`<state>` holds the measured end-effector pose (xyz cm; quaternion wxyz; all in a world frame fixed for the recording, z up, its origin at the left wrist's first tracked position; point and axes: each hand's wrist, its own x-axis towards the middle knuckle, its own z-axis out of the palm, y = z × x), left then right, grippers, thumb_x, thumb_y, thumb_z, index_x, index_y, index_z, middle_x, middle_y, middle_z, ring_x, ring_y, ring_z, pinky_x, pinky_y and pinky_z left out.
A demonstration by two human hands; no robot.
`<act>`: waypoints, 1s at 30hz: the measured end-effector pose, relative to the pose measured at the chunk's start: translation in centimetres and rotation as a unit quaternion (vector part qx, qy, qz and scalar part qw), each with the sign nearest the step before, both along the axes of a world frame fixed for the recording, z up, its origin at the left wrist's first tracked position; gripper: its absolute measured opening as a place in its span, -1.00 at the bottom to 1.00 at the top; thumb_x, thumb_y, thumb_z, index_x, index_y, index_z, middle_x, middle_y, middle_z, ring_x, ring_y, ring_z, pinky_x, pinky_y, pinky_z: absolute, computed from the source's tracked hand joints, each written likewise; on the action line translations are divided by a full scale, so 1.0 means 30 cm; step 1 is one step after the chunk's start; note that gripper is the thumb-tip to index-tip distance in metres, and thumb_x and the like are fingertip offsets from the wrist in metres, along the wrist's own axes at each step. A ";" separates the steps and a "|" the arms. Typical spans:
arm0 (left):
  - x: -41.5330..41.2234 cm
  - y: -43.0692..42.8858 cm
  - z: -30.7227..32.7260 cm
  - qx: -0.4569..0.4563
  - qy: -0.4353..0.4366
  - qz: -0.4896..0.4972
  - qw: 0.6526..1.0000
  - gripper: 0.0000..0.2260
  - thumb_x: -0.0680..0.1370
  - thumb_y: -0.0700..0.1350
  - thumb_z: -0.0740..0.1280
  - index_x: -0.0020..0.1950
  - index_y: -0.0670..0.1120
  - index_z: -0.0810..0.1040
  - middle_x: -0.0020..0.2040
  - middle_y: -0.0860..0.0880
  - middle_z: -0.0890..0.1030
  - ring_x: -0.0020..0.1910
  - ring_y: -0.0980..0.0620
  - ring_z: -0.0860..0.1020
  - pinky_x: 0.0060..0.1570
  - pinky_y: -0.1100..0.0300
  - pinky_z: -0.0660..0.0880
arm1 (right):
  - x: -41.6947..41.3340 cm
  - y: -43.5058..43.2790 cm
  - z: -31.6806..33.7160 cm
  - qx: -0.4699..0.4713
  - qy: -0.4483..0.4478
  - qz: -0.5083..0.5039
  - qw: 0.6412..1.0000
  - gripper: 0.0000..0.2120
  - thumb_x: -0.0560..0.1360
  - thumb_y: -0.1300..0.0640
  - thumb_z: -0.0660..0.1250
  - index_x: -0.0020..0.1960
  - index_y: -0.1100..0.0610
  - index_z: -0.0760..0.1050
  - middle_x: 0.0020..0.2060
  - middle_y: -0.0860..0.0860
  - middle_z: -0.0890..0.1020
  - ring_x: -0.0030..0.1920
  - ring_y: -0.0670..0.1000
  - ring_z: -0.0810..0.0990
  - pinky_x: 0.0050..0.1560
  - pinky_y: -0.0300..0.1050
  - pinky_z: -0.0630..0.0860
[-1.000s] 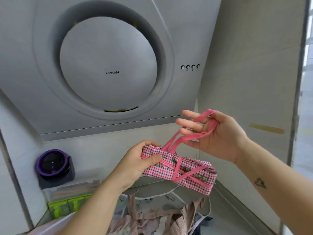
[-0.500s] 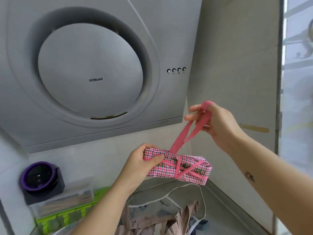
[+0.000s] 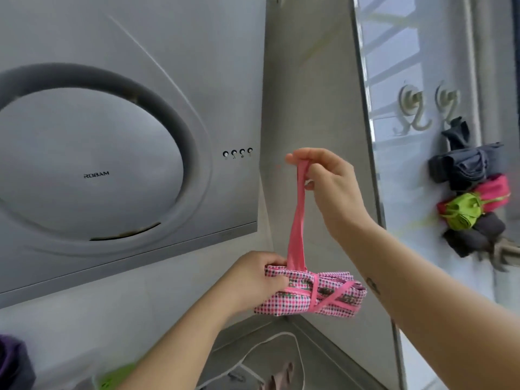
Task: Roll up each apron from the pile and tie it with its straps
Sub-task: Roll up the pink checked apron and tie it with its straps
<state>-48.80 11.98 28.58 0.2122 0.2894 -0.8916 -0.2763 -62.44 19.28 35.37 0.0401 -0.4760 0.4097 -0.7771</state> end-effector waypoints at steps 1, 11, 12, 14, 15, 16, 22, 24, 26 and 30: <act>-0.028 0.016 0.020 -0.014 0.002 -0.004 1.000 -0.78 0.54 -0.17 0.30 0.16 0.03 0.58 0.01 0.09 0.65 -0.11 0.21 0.61 -0.21 0.41 0.50 | -0.032 0.014 0.004 -0.031 -0.016 -0.041 0.999 -0.58 0.45 0.42 0.07 -0.11 -0.01 0.57 -0.08 -0.04 0.68 -0.14 -0.13 0.57 -0.13 -0.25 0.48; -0.310 0.117 0.155 -0.042 0.097 -0.067 0.992 -0.75 0.57 -0.18 0.31 0.22 0.01 0.59 0.04 0.10 0.66 -0.01 0.17 0.63 0.01 0.27 0.57 | -0.417 0.083 0.027 -0.124 -0.192 -0.257 0.939 -0.75 0.50 0.33 0.20 0.08 0.08 0.48 -0.06 -0.01 0.61 -0.05 -0.03 0.63 0.04 -0.06 0.59; -0.350 0.127 0.163 -0.049 0.094 -0.073 0.992 -0.74 0.57 -0.18 0.31 0.24 0.00 0.59 0.06 0.07 0.66 0.01 0.15 0.63 0.04 0.25 0.56 | -0.452 0.085 0.038 -0.114 -0.190 -0.266 0.938 -0.77 0.49 0.32 0.24 0.09 0.07 0.45 -0.07 -0.02 0.61 -0.07 -0.06 0.62 0.04 -0.05 0.59; -0.441 0.139 0.181 -0.063 0.097 -0.075 0.990 -0.74 0.56 -0.18 0.31 0.23 -0.03 0.60 0.07 0.02 0.67 0.03 0.08 0.63 0.10 0.12 0.56 | -0.526 0.092 0.065 -0.098 -0.178 -0.278 0.939 -0.76 0.48 0.30 0.29 0.10 0.09 0.40 -0.14 -0.06 0.60 -0.13 -0.12 0.61 0.00 -0.08 0.60; -0.485 0.144 0.192 -0.073 0.099 -0.071 0.990 -0.75 0.55 -0.18 0.31 0.21 -0.03 0.61 0.07 0.01 0.67 0.03 0.06 0.63 0.11 0.08 0.56 | -0.562 0.096 0.078 -0.092 -0.174 -0.287 0.938 -0.75 0.47 0.30 0.30 0.11 0.12 0.39 -0.16 -0.06 0.59 -0.14 -0.13 0.61 -0.02 -0.11 0.60; -0.527 0.146 0.204 -0.082 0.102 -0.067 0.989 -0.75 0.55 -0.17 0.31 0.21 -0.03 0.61 0.08 0.00 0.67 0.04 0.04 0.64 0.12 0.07 0.56 | -0.595 0.100 0.090 -0.084 -0.170 -0.300 0.935 -0.73 0.46 0.29 0.30 0.13 0.15 0.38 -0.17 -0.05 0.58 -0.14 -0.11 0.61 -0.04 -0.14 0.60; -0.717 0.144 0.246 -0.142 0.105 -0.031 0.984 -0.72 0.55 -0.12 0.29 0.24 -0.01 0.59 0.20 0.01 0.62 0.16 0.00 0.58 0.20 0.06 0.51 | -0.783 0.085 0.142 0.002 -0.106 -0.372 0.922 -0.72 0.43 0.27 0.31 0.13 0.21 0.40 -0.13 0.01 0.55 -0.09 0.03 0.57 -0.09 -0.10 0.53; -0.757 0.138 0.245 -0.160 0.101 -0.024 0.982 -0.72 0.55 -0.11 0.28 0.25 0.00 0.59 0.20 0.01 0.62 0.18 -0.01 0.56 0.21 0.07 0.49 | -0.821 0.068 0.157 0.032 -0.053 -0.387 0.920 -0.74 0.44 0.26 0.31 0.11 0.23 0.42 -0.10 0.04 0.55 -0.10 -0.01 0.51 -0.16 -0.25 0.39; -0.790 0.134 0.243 -0.175 0.105 -0.017 0.979 -0.71 0.56 -0.11 0.27 0.27 -0.01 0.57 0.22 0.01 0.61 0.21 -0.01 0.55 0.22 0.10 0.48 | -0.858 0.046 0.176 0.047 -0.010 -0.403 0.914 -0.79 0.44 0.25 0.30 0.07 0.24 0.45 -0.13 0.03 0.53 -0.11 -0.02 0.45 -0.20 -0.33 0.28; -0.823 0.127 0.224 -0.213 0.112 -0.008 0.971 -0.72 0.56 -0.13 0.25 0.25 -0.02 0.59 0.21 -0.01 0.61 0.20 -0.04 0.54 0.16 0.12 0.49 | -0.908 0.011 0.198 0.096 0.029 -0.382 0.919 -0.86 0.41 0.24 0.33 -0.04 0.23 0.53 -0.17 0.05 0.56 -0.13 0.00 0.47 -0.15 -0.22 0.35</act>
